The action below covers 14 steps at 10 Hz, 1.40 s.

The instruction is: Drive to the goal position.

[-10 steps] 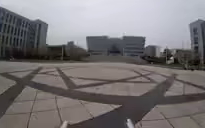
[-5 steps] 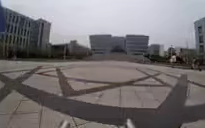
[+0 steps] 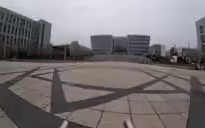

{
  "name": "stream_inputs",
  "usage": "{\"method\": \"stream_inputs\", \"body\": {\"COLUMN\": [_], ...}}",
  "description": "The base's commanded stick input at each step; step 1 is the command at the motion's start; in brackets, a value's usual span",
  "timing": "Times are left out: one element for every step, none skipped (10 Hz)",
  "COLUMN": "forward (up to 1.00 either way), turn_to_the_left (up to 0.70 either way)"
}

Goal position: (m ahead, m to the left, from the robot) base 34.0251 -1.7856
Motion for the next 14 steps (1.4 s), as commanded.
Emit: {"method": "stream_inputs", "body": {"forward": [1.00,1.00,1.00,1.00,1.00,1.00,1.00,1.00,1.00,1.00,1.00,1.00,1.00,1.00], "turn_to_the_left": [-0.13,0.00,0.00,0.00,0.00,-0.36,-0.21,-0.05,-0.10,-0.30,-0.21,0.00,0.00,0.00]}}
